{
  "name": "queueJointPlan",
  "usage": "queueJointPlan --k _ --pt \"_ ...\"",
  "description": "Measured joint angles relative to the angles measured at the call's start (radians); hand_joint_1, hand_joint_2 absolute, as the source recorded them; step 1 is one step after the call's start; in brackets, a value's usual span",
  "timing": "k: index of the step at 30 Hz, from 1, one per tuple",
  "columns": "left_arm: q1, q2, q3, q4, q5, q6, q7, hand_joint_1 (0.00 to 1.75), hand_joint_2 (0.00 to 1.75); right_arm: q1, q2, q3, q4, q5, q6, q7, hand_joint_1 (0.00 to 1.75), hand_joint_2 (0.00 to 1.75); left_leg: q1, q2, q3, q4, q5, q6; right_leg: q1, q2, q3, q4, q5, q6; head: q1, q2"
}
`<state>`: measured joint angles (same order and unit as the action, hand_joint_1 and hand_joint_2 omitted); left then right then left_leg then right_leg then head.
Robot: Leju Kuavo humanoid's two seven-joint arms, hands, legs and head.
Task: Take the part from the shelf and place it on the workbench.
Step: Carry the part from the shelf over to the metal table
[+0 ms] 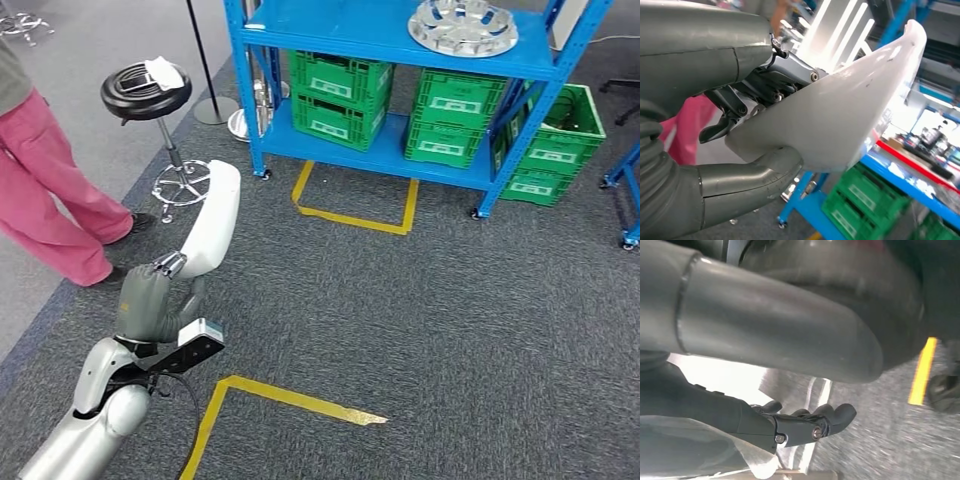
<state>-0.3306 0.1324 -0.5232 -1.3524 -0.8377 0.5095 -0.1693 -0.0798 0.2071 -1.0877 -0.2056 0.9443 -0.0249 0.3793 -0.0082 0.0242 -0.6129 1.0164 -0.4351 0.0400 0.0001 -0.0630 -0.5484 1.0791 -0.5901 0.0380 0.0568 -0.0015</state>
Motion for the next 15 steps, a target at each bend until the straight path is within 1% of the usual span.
queueJointPlan --k 1,2,3,4,5,6,7,8,9,10,11,12,13,14,15 --pt "-0.002 -0.003 0.000 0.002 0.000 0.000 0.000 1.75 1.75 0.001 0.000 0.000 0.000 0.000 0.000 0.000 0.00 0.00 0.001 -0.012 -0.001 -0.001 0.002 0.003 -0.002 0.034 -0.030 0.061 -0.031 0.003 0.002 0.000" --pt "-0.003 -0.006 -0.001 0.003 0.000 -0.001 0.000 1.75 1.75 0.002 0.000 0.000 0.000 0.000 0.000 0.001 0.00 0.00 0.001 -0.024 -0.003 -0.001 0.003 0.004 -0.003 0.052 -0.064 0.129 -0.060 0.004 0.004 0.000" --pt "-0.003 -0.008 -0.001 0.006 0.000 -0.001 0.000 1.75 1.75 0.003 0.000 0.000 0.000 -0.001 0.001 0.003 0.00 0.00 0.001 -0.037 -0.005 -0.001 0.004 0.005 -0.004 0.059 -0.094 0.186 -0.078 0.005 0.004 0.000" --pt "-0.002 -0.008 -0.002 0.008 0.000 -0.003 0.000 1.75 1.75 0.004 0.000 -0.001 0.000 -0.003 0.004 0.007 0.00 0.00 0.001 -0.051 -0.005 0.000 0.004 0.005 -0.004 0.061 -0.111 0.211 -0.076 0.006 0.004 0.000" --pt "-0.002 -0.008 -0.002 0.010 0.000 -0.006 0.001 1.75 1.75 0.005 0.000 -0.001 0.000 -0.005 0.008 0.014 0.00 0.00 0.001 -0.065 -0.005 0.001 0.005 0.004 -0.004 0.062 -0.110 0.199 -0.054 0.006 0.004 0.000" --pt "-0.004 -0.009 -0.002 0.013 0.000 -0.009 0.001 1.75 1.75 0.006 0.000 -0.002 0.000 -0.008 0.013 0.023 0.00 0.00 0.001 -0.080 -0.005 0.002 0.005 0.004 -0.005 0.067 -0.090 0.147 -0.015 0.006 0.004 0.000" --pt "-0.006 -0.010 -0.002 0.014 0.000 -0.014 0.001 1.75 1.75 0.006 0.000 -0.003 0.000 -0.012 0.020 0.034 0.00 0.00 0.002 -0.093 -0.005 0.004 0.005 0.002 -0.007 0.085 -0.061 0.076 0.025 0.004 0.004 0.000" --pt "-0.010 -0.011 -0.003 0.016 0.000 -0.017 0.002 1.75 1.75 0.006 0.000 -0.006 0.000 -0.015 0.026 0.045 0.00 0.00 0.001 -0.106 -0.008 0.007 0.006 -0.001 -0.011 0.113 -0.034 0.012 0.052 0.003 0.004 0.000" --pt "-0.016 -0.013 -0.003 0.017 0.000 -0.022 0.004 1.75 1.75 0.005 0.000 -0.010 0.000 -0.019 0.034 0.057 0.00 0.00 0.001 -0.117 -0.013 0.010 0.008 -0.005 -0.014 0.137 -0.012 -0.034 0.066 0.000 0.004 0.000" --pt "-0.022 -0.015 -0.004 0.019 0.000 -0.027 0.006 1.75 1.75 0.005 0.000 -0.015 0.001 -0.023 0.042 0.070 0.00 0.00 0.003 -0.129 -0.019 0.012 0.011 -0.012 -0.016 0.155 -0.001 -0.056 0.068 -0.003 0.003 0.000" --pt "-0.028 -0.016 -0.005 0.020 0.000 -0.031 0.007 1.75 1.75 0.006 0.000 -0.019 0.001 -0.025 0.050 0.084 0.00 0.00 0.004 -0.142 -0.024 0.012 0.016 -0.019 -0.016 0.158 0.002 -0.060 0.066 -0.007 0.003 0.000" --pt "-0.033 -0.017 -0.007 0.022 0.000 -0.034 0.010 1.75 1.75 0.006 0.002 -0.022 0.001 -0.027 0.059 0.100 0.00 0.00 0.006 -0.155 -0.028 0.011 0.020 -0.026 -0.016 0.145 0.005 -0.063 0.069 -0.013 0.003 0.000" --pt "-0.038 -0.017 -0.009 0.024 0.000 -0.036 0.012 1.75 1.75 0.006 0.003 -0.024 0.002 -0.027 0.065 0.115 0.00 0.00 0.006 -0.157 -0.032 0.012 0.020 -0.032 -0.017 0.131 0.007 -0.067 0.072 -0.020 0.003 0.000" --pt "-0.043 -0.016 -0.012 0.026 0.000 -0.038 0.015 1.75 1.75 0.006 0.005 -0.025 0.002 -0.025 0.071 0.128 0.00 0.00 0.005 -0.143 -0.038 0.025 0.011 -0.037 -0.018 0.118 0.010 -0.071 0.076 -0.025 0.000 0.000" --pt "-0.051 -0.017 -0.016 0.029 0.000 -0.040 0.018 1.75 1.75 0.007 0.007 -0.026 0.002 -0.024 0.075 0.140 0.00 0.00 0.004 -0.118 -0.053 0.056 -0.008 -0.042 -0.020 0.103 0.013 -0.076 0.078 -0.031 -0.004 0.000"
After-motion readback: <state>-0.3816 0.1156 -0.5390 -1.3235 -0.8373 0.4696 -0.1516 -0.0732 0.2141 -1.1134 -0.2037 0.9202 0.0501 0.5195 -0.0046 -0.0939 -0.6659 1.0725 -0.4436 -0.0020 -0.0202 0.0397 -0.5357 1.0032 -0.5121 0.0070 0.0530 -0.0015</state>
